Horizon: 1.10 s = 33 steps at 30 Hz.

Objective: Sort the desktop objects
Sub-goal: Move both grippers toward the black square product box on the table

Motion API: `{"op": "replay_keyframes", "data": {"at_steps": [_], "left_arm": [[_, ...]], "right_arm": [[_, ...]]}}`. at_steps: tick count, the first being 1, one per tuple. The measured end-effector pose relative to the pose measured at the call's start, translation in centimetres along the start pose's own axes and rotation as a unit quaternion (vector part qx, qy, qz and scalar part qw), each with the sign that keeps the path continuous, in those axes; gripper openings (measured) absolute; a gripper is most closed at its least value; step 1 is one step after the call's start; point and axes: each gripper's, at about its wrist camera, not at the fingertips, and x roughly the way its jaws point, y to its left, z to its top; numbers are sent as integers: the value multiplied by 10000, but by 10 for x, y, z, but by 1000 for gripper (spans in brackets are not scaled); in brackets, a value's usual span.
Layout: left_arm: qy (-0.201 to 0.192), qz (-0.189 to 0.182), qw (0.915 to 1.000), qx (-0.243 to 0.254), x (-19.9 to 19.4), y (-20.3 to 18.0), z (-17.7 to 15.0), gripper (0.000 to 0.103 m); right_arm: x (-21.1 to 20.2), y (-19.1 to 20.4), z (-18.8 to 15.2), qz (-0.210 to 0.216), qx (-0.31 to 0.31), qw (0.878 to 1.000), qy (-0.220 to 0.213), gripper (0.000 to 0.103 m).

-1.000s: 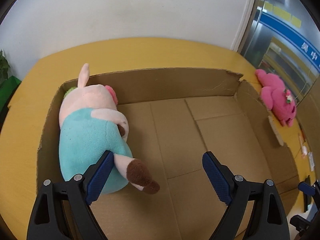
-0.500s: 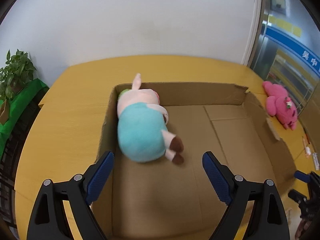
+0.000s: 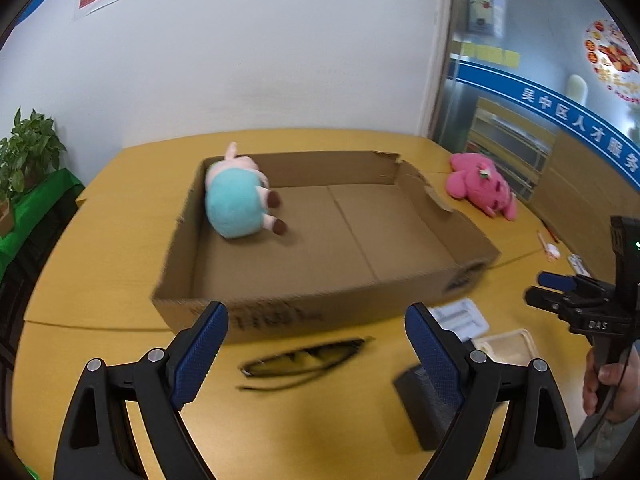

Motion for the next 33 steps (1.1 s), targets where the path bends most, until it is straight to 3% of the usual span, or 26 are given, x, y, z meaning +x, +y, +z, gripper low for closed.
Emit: {"op": "replay_keyframes", "data": {"at_steps": [5, 11, 15, 18, 25, 30, 33], "left_arm": [[-235, -247, 9994, -52, -16, -33, -21, 93], [-133, -467, 9987, -181, -21, -48, -34, 93], [172, -761, 9964, -325, -8, -53, -45, 93], [516, -1124, 9911, -498, 12, -56, -54, 93], [1330, -1441, 9756, -992, 65, -51, -81, 92], [1461, -1505, 9720, -1062, 74, -43, -92, 92], [1489, -1642, 9688, -1107, 75, -37, -97, 92]], "right_arm": [[-18, 24, -12, -51, -388, 9991, -135, 82], [-30, 35, -30, 38, -667, 9977, -147, 82], [-30, 30, -42, 198, -625, 9978, -51, 82], [-16, 26, -59, 533, -657, 9958, 355, 83], [28, 46, -97, 941, -1014, 9845, 1082, 83], [40, 71, -99, 1271, -1220, 9781, 1112, 85], [40, 86, -101, 1725, -1467, 9672, 1147, 85]]}}
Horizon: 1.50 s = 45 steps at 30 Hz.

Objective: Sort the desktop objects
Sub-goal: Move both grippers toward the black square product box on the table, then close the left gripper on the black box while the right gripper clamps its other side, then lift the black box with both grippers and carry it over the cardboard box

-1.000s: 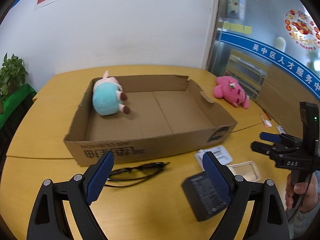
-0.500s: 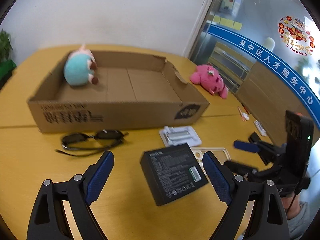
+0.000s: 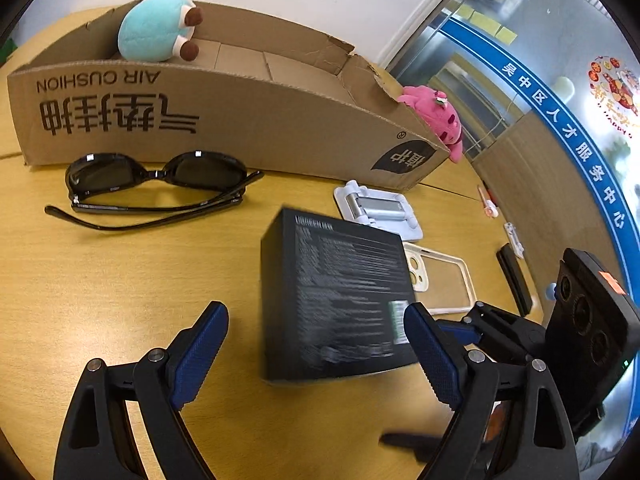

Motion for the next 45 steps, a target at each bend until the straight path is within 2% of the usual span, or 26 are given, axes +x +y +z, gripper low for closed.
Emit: {"op": "replay_keyframes", "data": {"at_steps": [3, 7, 9, 10, 11, 12, 17, 21, 25, 27, 31, 35, 40, 45], "left_arm": [[33, -19, 10000, 39, -1, 5, -4, 91], [25, -42, 9999, -89, 5, 13, 6, 91], [112, -77, 9999, 85, 18, 10, 12, 91], [205, -61, 9997, 123, 25, 9, 12, 88], [282, -248, 9993, 83, 30, 9, 12, 87], [337, -299, 9990, 58, 31, 8, 11, 83], [659, -419, 9965, 309, 20, -4, -8, 82], [508, -281, 9980, 252, 19, 2, -1, 84], [523, -455, 9972, 279, 28, 0, 5, 82], [469, -393, 9979, 223, 30, 0, 5, 82], [397, -241, 9988, 122, 27, 0, 1, 82], [93, -79, 9999, 23, 8, -4, 1, 81], [-444, -73, 9989, 128, -32, -11, 21, 81], [-857, -10, 9957, 353, -63, -21, 49, 81]], "right_arm": [[-3, 9, 0, -196, -246, 9995, -72, 85], [3, -10, 3, -385, 96, 9992, 22, 85], [7, -12, 7, -428, 100, 9990, 15, 85], [10, -10, 9, -448, 80, 9990, 13, 85], [13, -9, 10, -438, 80, 9990, 35, 85], [15, -6, 10, -409, 75, 9991, 81, 88], [8, -8, 1, -406, -19, 9991, 135, 89], [11, -16, 0, -464, 5, 9987, 228, 91], [25, -5, 4, -613, -293, 9974, 256, 91], [27, 1, 4, -862, -436, 9951, 185, 91], [27, 10, 3, -945, -534, 9941, 70, 91], [23, 23, 8, -1059, -657, 9922, -87, 91], [-2, 36, 34, -1122, -844, 9884, -571, 91], [-22, 45, 67, -1242, -1030, 9833, -847, 91]]}}
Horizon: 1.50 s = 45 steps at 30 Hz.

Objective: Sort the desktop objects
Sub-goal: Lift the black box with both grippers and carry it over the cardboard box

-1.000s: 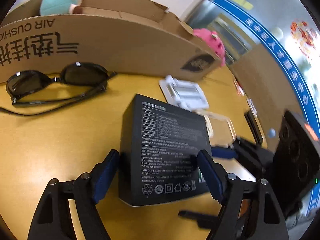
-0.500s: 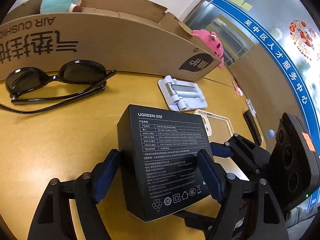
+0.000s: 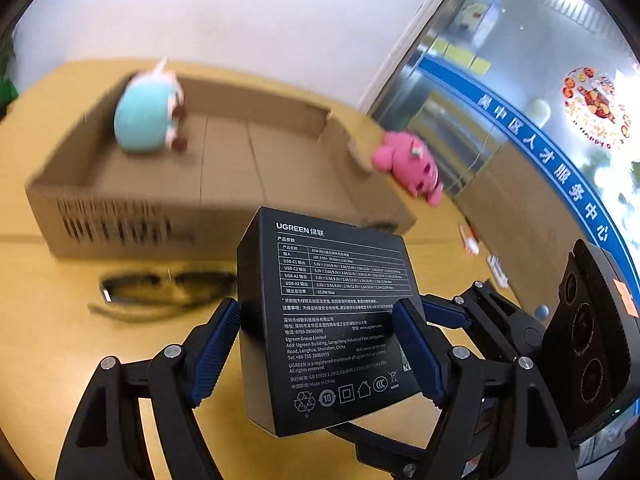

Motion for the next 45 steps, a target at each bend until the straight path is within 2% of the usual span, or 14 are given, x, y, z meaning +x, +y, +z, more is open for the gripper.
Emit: {"op": "replay_keyframes", "data": {"at_steps": [7, 16, 26, 30, 35, 40, 45], "left_arm": [[-480, 46, 9979, 433, -24, -11, 59, 81], [-906, 21, 9922, 851, -24, -26, 154, 81], [-1268, 159, 9861, 1063, -10, -24, 262, 82], [-1212, 258, 9871, 1017, 11, -12, 294, 82], [-941, 346, 9926, 686, 58, 23, 319, 82], [-412, 463, 9977, 262, 119, 68, 322, 81], [83, 580, 9981, -192, 176, 108, 311, 81]], "right_arm": [[-14, -13, 54, -276, -218, 9983, -461, 91], [-19, -57, 129, -676, -594, 9914, -954, 91], [-4, -118, 209, -696, -750, 9869, -1245, 91], [20, -145, 234, -559, -708, 9891, -1164, 91], [65, -178, 243, -212, -424, 9947, -915, 91], [131, -208, 235, 198, -84, 9987, -465, 91], [198, -227, 217, 486, 201, 9986, 94, 91]]}}
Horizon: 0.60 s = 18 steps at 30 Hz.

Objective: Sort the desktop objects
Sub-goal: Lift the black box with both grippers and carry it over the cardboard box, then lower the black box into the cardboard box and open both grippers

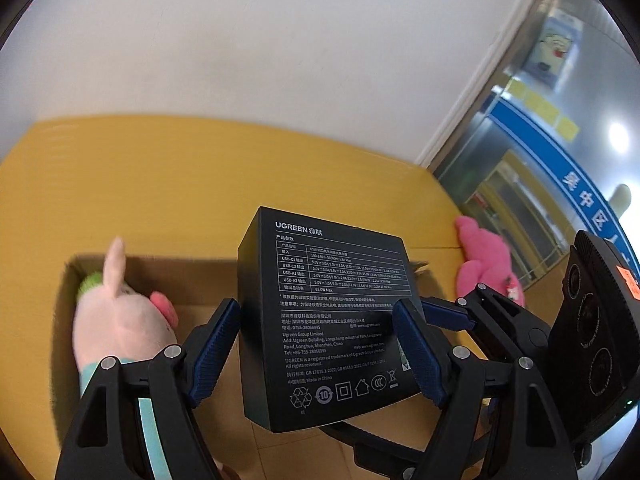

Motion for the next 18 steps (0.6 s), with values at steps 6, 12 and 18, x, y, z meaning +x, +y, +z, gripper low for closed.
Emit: {"op": "replay_keyframes", "data": {"at_steps": [6, 12, 18], "left_arm": [[599, 301, 9972, -327, 55, 24, -16, 81], [1024, 698, 9922, -151, 84, 13, -23, 81], [1202, 915, 9885, 5, 87, 0, -27, 81]], "right_arm": [[58, -17, -20, 299, 280, 9967, 703, 91], [84, -13, -30, 330, 467, 9915, 1166, 91], [82, -10, -30, 97, 578, 9884, 1403, 92]]}}
